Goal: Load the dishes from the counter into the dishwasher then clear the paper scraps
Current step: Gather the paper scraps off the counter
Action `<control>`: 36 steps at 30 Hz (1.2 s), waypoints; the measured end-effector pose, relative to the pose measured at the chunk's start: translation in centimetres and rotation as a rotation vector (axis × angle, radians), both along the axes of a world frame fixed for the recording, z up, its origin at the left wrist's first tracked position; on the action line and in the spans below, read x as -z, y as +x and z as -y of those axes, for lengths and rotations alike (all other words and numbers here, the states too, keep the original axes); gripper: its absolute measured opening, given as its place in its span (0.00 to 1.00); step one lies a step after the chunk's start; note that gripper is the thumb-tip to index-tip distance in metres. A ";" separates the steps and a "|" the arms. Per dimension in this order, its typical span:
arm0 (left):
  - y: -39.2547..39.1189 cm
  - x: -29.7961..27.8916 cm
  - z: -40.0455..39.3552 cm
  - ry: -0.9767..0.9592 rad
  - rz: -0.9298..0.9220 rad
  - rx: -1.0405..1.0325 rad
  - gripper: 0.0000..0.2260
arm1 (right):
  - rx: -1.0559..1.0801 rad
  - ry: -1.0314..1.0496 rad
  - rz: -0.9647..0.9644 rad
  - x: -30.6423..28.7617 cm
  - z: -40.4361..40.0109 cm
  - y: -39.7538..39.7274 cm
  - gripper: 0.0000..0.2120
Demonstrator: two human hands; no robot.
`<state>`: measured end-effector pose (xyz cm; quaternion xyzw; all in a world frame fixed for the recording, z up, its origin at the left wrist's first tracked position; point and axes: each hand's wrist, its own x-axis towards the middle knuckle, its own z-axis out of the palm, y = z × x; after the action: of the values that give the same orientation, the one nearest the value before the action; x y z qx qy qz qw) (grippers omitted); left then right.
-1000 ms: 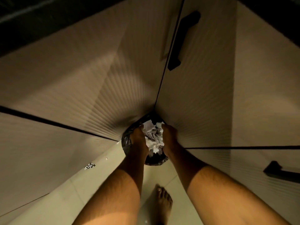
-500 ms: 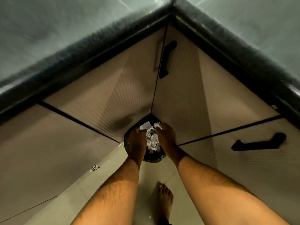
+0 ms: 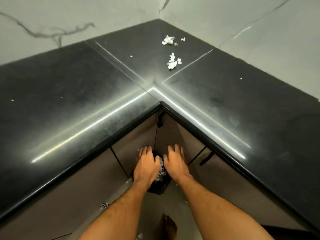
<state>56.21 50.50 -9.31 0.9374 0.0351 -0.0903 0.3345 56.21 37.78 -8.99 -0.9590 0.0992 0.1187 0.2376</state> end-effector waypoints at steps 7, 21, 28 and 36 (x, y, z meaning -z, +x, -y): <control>0.7 -11.7 -0.9 0.112 0.323 0.225 0.27 | -0.083 -0.174 0.295 -12.2 -0.3 0.0 0.25; 9.7 -28.2 -2.0 0.154 0.605 0.218 0.27 | -0.039 -0.302 0.557 -29.1 2.7 7.0 0.26; 16.9 -31.0 0.4 0.142 0.668 0.199 0.27 | -0.047 -0.295 0.611 -32.1 6.0 15.2 0.27; 28.1 -32.1 4.0 0.186 0.676 0.139 0.27 | -0.101 -0.288 0.635 -33.0 10.3 27.6 0.28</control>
<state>84.32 46.52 22.77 0.9408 -0.1332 0.2062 0.2335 83.79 27.52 23.99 -0.9755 -0.0116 -0.1888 0.1127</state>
